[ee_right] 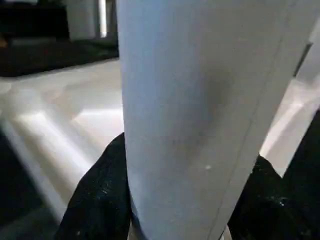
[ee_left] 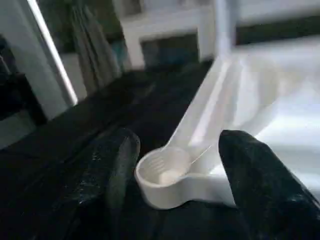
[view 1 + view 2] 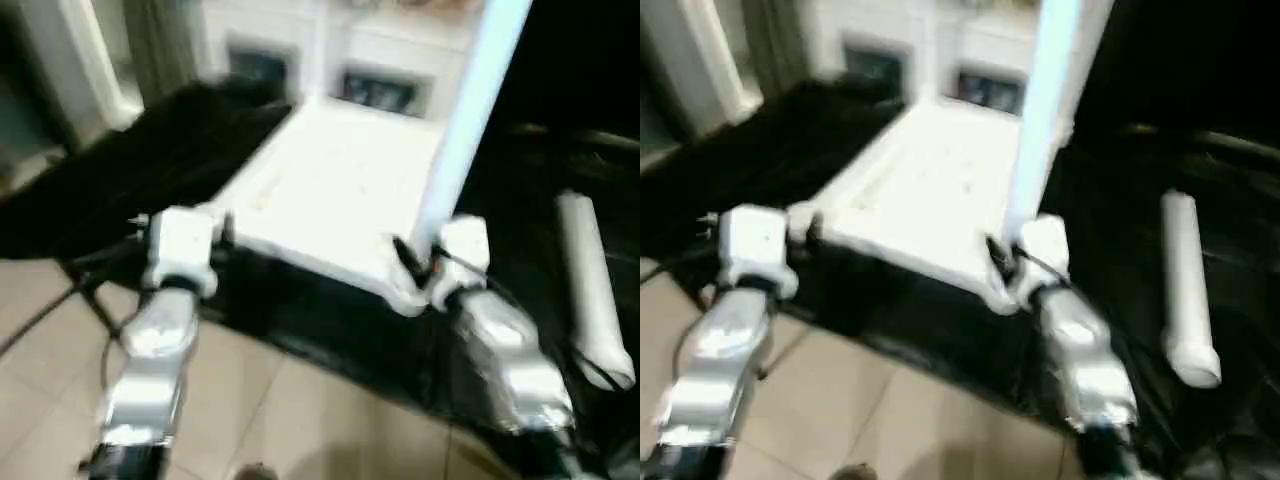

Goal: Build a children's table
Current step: Pick table leg

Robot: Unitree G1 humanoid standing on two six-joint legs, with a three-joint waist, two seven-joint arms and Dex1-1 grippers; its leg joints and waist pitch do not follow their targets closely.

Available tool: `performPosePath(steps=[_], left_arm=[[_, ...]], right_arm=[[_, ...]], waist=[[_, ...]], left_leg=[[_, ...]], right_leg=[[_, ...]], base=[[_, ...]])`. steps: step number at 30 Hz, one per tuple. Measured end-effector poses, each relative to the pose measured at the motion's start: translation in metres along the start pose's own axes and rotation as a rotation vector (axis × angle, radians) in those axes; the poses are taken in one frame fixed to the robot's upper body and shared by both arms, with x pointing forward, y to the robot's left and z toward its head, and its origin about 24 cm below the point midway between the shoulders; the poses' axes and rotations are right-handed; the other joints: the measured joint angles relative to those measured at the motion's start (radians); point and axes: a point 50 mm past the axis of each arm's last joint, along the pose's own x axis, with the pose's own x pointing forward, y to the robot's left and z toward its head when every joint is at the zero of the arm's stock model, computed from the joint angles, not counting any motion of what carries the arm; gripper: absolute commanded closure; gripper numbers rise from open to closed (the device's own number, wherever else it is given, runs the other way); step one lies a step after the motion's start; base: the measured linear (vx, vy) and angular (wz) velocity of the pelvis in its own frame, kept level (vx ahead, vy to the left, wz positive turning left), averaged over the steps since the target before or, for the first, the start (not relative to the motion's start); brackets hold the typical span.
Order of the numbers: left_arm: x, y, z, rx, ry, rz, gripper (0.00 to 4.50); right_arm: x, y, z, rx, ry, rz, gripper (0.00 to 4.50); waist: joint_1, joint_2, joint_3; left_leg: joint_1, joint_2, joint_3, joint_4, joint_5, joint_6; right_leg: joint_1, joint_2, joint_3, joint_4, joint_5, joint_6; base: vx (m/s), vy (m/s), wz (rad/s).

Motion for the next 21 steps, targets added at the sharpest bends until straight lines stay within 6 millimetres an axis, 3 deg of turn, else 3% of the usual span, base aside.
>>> performPosePath(steps=[1, 2, 3, 4, 5, 6, 7, 8, 9, 10, 11, 12, 13, 15, 17, 19, 20, 21], left_arm=[[0.000, -0.001, 0.001, -0.007, -0.004, 0.000, 1.41], [0.000, -0.003, 0.003, -0.023, -0.009, -0.005, 1.41], [0.000, -0.005, 0.005, -0.035, -0.019, -0.011, 1.41], [-0.001, -0.014, 0.006, -0.072, -0.020, -0.042, 1.41], [-0.002, -0.026, 0.008, -0.098, -0.023, -0.089, 1.41], [-0.004, -0.032, 0.009, -0.113, -0.029, -0.113, 1.41], [-0.005, -0.032, 0.011, -0.130, -0.039, -0.128, 1.41], [-0.005, -0.032, 0.013, -0.138, -0.047, -0.131, 1.41], [-0.006, -0.032, 0.017, -0.135, -0.080, -0.145, 1.41], [-0.009, -0.030, 0.020, -0.129, -0.109, -0.148, 1.41], [-0.010, -0.029, 0.018, -0.126, -0.105, -0.145, 1.41], [-0.011, -0.026, 0.014, -0.124, -0.091, -0.136, 1.41], [-0.012, -0.024, 0.010, -0.131, -0.072, -0.120, 1.41], [-0.013, -0.024, 0.007, -0.129, -0.061, -0.118, 1.41], [-0.013, -0.029, 0.005, -0.109, -0.053, -0.137, 1.41], [-0.014, -0.035, 0.003, -0.102, -0.032, -0.190, 1.41], [-0.014, -0.038, 0.002, -0.106, -0.019, -0.217, 1.41], [-0.014, -0.040, 0.001, -0.114, -0.012, -0.251, 1.41]], right_arm=[[-0.002, -0.002, -0.001, -0.007, 0.006, -0.006, 2.59], [-0.004, -0.005, -0.003, -0.014, 0.015, -0.015, 2.59], [-0.006, -0.009, -0.005, -0.016, 0.021, -0.026, 2.59], [-0.015, -0.018, -0.011, -0.018, 0.047, -0.067, 2.59], [-0.021, -0.025, -0.017, -0.014, 0.077, -0.099, 2.59], [-0.024, -0.032, -0.017, -0.014, 0.087, -0.130, 2.59], [-0.025, -0.036, -0.015, -0.009, 0.079, -0.150, 2.59], [-0.025, -0.036, -0.013, -0.008, 0.070, -0.153, 2.59], [-0.026, -0.037, -0.008, -0.017, 0.051, -0.153, 2.59], [-0.026, -0.035, -0.001, -0.022, 0.022, -0.147, 2.59], [-0.025, -0.030, -0.001, -0.013, 0.016, -0.132, 2.59], [-0.024, -0.024, -0.002, -0.006, 0.018, -0.113, 2.59], [-0.025, -0.022, -0.004, -0.005, 0.026, -0.107, 2.59], [-0.027, -0.025, -0.005, -0.003, 0.041, -0.118, 2.59], [-0.029, -0.030, -0.007, 0.016, 0.051, -0.145, 2.59], [-0.030, -0.035, -0.005, 0.033, 0.046, -0.175, 2.59], [-0.029, -0.035, -0.003, 0.041, 0.035, -0.177, 2.59], [-0.029, -0.035, -0.002, 0.046, 0.030, -0.172, 2.59]], waist=[[-0.037, -0.018, -0.010], [-0.067, -0.042, -0.012], [-0.092, -0.073, -0.009], [-0.120, -0.083, -0.005], [-0.120, -0.075, -0.004], [-0.120, -0.065, 0.000], [-0.105, -0.056, 0.006], [-0.099, -0.048, 0.007], [-0.086, -0.033, 0.004], [-0.086, -0.007, 0.001], [-0.092, 0.001, 0.003], [-0.109, -0.007, 0.000], [-0.123, -0.017, 0.000], [-0.133, -0.029, 0.000], [-0.143, -0.033, 0.002], [-0.152, -0.027, 0.008], [-0.159, -0.022, 0.010], [-0.162, -0.010, 0.012]], left_leg=[[0.001, -0.007, 0.001, -0.001, -0.009, -0.010], [0.009, -0.017, 0.015, 0.000, -0.019, -0.012], [0.023, -0.036, 0.038, 0.002, -0.034, -0.007], [0.032, -0.039, 0.045, 0.042, -0.064, 0.024], [0.030, -0.038, 0.041, 0.081, -0.071, 0.061], [0.015, -0.047, 0.033, 0.121, -0.071, 0.059], [0.002, -0.060, 0.028, 0.152, -0.063, 0.026], [-0.015, -0.066, 0.021, 0.165, -0.052, 0.005], [-0.049, -0.066, 0.005, 0.159, -0.027, -0.039], [-0.080, -0.045, -0.009, 0.094, -0.003, -0.041], [-0.093, -0.033, -0.012, 0.095, 0.019, -0.001], [-0.095, -0.038, -0.014, 0.097, 0.023, 0.015], [-0.093, -0.043, -0.013, 0.093, 0.027, 0.021], [-0.090, -0.046, -0.004, 0.079, 0.033, 0.020], [-0.085, -0.044, 0.013, 0.044, 0.051, 0.013], [-0.071, -0.036, 0.039, 0.013, 0.068, 0.011], [-0.071, -0.033, 0.048, 0.005, 0.074, 0.015], [-0.068, -0.033, 0.051, 0.001, 0.075, 0.016]], right_leg=[[-0.074, -0.027, -0.005, -0.016, 0.032, 0.013], [-0.111, -0.049, 0.000, -0.067, 0.076, -0.007], [-0.118, -0.073, 0.016, -0.158, 0.153, -0.040], [-0.096, -0.071, 0.052, -0.149, 0.206, -0.042], [-0.075, -0.057, 0.061, -0.155, 0.196, -0.046], [-0.052, -0.046, 0.064, -0.171, 0.195, -0.049], [-0.022, -0.011, 0.098, -0.190, 0.196, -0.056], [-0.008, 0.001, 0.104, -0.198, 0.195, -0.056], [0.005, 0.023, 0.108, -0.205, 0.195, -0.057], [0.010, 0.057, 0.103, -0.202, 0.193, -0.055], [0.002, 0.057, 0.084, -0.179, 0.186, -0.061], [-0.007, 0.044, 0.062, -0.162, 0.185, -0.063], [-0.014, 0.029, 0.050, -0.169, 0.187, -0.056], [0.000, 0.016, 0.043, -0.193, 0.189, -0.033], [0.000, 0.008, 0.044, -0.209, 0.196, -0.040], [0.003, -0.001, 0.044, -0.219, 0.202, -0.041], [0.003, -0.004, 0.044, -0.218, 0.201, -0.039], [0.001, -0.006, 0.043, -0.219, 0.200, -0.040]], base=[[0.000, 0.000, 0.00], [0.000, 0.000, 0.00], [0.178, -0.005, 0.22], [0.178, -0.005, 0.22], [0.197, -0.006, 0.16], [0.184, 0.000, -0.33], [0.184, 0.000, -0.33], [0.130, 0.029, -0.54], [0.065, 0.067, -0.50], [0.065, 0.067, -0.50], [0.019, 0.056, -0.35], [0.000, 0.000, 0.00], [0.000, 0.000, 0.00], [0.000, 0.000, 0.00], [-0.032, -0.023, 0.03], [-0.059, -0.062, 0.05], [-0.072, -0.054, 0.03], [-0.054, -0.041, 0.04]])
